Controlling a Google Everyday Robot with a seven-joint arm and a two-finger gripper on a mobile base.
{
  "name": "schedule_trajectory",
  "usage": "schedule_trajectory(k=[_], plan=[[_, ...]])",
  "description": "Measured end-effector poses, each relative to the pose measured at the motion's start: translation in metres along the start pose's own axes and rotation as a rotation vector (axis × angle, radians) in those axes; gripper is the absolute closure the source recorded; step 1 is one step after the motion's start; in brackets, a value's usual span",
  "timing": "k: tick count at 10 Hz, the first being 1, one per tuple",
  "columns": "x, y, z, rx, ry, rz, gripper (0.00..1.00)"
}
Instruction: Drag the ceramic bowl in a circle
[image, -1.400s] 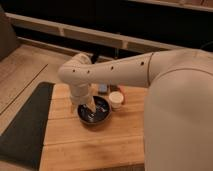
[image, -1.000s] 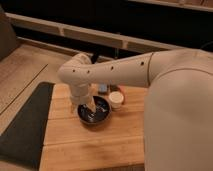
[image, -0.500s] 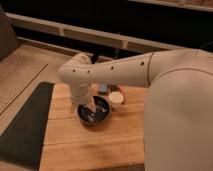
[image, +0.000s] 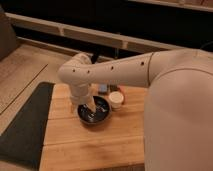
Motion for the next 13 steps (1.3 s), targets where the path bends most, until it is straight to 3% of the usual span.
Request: schedule_trajectory(k=[5, 7, 8, 9, 10, 12, 13], plan=[[0.000, 0.000, 0.000, 0.001, -0.001, -0.001, 0.35], [-0.009, -0.002, -0.004, 0.014, -0.037, -0.024, 0.35], [-0.023, -0.006, -0.009, 0.024, -0.086, -0.049, 0.35], [-0.047, -0.012, -0.022, 0.040, -0.171, -0.098, 0.35], [-0.076, -0.016, -0.043, 0.044, -0.284, -0.167, 0.35], [-0.102, -0.025, -0.070, 0.034, -0.405, -0.220, 0.35], [-0.108, -0.028, -0.076, 0.034, -0.433, -0.229, 0.35]])
